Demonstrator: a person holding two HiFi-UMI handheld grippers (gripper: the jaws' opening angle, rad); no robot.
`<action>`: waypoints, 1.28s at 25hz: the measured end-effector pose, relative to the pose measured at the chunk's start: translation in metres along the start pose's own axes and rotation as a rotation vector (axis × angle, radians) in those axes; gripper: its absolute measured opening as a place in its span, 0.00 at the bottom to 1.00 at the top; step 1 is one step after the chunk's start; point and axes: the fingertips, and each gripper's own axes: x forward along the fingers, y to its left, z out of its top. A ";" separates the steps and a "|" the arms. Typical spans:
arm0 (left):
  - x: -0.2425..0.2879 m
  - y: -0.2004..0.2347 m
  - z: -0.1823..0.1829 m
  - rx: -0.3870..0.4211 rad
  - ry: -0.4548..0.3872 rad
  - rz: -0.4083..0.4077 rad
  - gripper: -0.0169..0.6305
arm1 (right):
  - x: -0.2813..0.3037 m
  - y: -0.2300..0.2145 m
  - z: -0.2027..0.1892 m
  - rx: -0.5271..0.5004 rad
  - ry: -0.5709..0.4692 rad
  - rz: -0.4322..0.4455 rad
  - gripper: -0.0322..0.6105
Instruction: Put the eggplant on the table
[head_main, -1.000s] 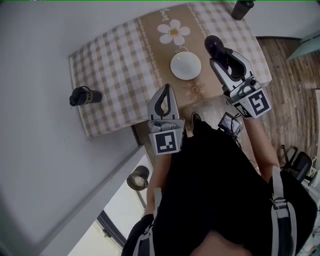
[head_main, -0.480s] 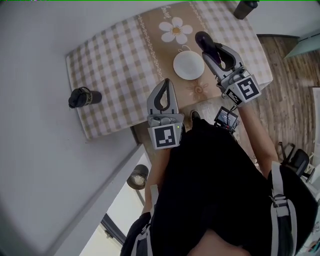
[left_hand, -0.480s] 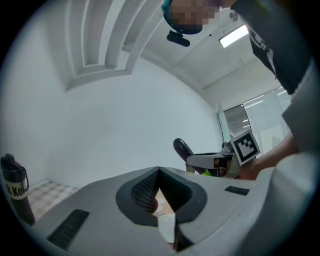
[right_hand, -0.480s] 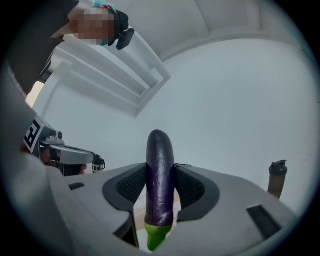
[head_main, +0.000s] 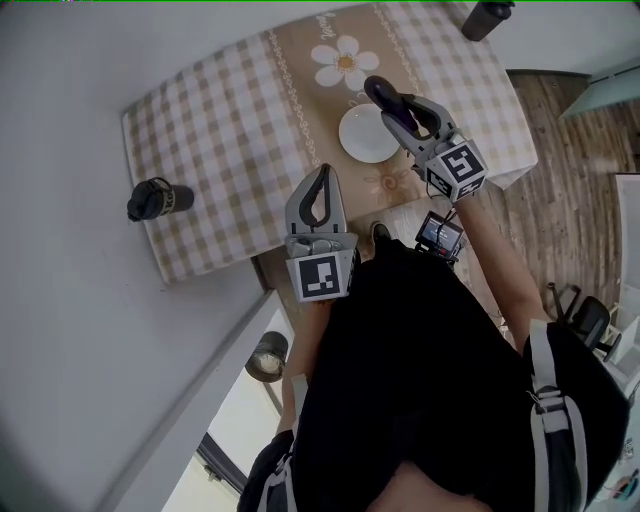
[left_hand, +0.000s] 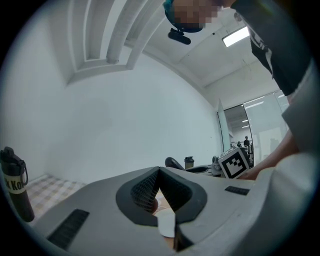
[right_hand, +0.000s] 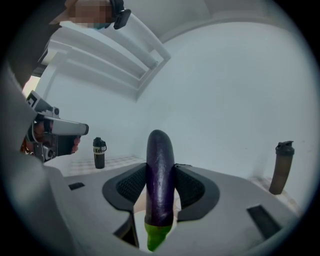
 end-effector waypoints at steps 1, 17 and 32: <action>0.000 -0.001 -0.002 0.004 0.001 0.002 0.04 | 0.001 0.000 -0.008 -0.002 0.015 0.004 0.34; -0.004 -0.002 -0.019 0.013 0.035 0.007 0.04 | 0.030 0.007 -0.091 -0.017 0.227 0.069 0.34; -0.003 0.007 -0.022 0.016 0.043 0.035 0.04 | 0.036 0.012 -0.145 0.018 0.385 0.108 0.34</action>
